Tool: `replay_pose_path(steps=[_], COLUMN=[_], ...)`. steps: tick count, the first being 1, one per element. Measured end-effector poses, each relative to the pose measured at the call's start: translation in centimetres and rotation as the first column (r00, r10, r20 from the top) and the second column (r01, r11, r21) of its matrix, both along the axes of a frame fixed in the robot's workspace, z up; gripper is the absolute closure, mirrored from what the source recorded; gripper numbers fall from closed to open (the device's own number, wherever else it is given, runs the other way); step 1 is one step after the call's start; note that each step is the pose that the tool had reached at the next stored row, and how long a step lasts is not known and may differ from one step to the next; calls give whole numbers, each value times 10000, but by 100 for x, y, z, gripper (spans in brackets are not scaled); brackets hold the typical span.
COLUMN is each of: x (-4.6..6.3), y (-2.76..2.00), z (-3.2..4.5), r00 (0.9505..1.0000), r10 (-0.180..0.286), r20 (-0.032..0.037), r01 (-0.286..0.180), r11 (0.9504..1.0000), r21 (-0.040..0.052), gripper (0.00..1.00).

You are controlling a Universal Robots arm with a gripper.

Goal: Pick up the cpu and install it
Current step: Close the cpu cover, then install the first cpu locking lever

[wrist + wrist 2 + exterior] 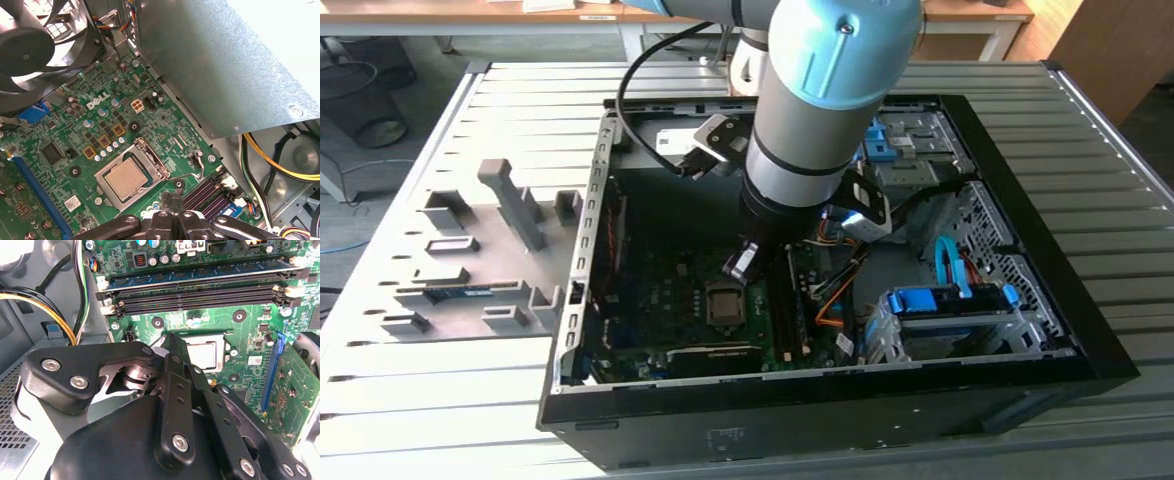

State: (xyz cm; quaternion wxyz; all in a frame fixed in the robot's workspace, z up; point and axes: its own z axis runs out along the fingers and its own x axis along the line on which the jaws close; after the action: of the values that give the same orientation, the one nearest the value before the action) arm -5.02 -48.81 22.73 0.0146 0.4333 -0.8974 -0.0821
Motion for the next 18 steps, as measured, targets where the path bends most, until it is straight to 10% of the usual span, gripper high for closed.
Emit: replay_pose_path(steps=[8,18], x=[24,118], y=[5,283], z=[-1,-8], r00=[10000,10000], r10=[1,0], r20=[-1,-1], r01=[-1,0], r11=[10000,10000], r21=[1,-16], gripper=[90,90])
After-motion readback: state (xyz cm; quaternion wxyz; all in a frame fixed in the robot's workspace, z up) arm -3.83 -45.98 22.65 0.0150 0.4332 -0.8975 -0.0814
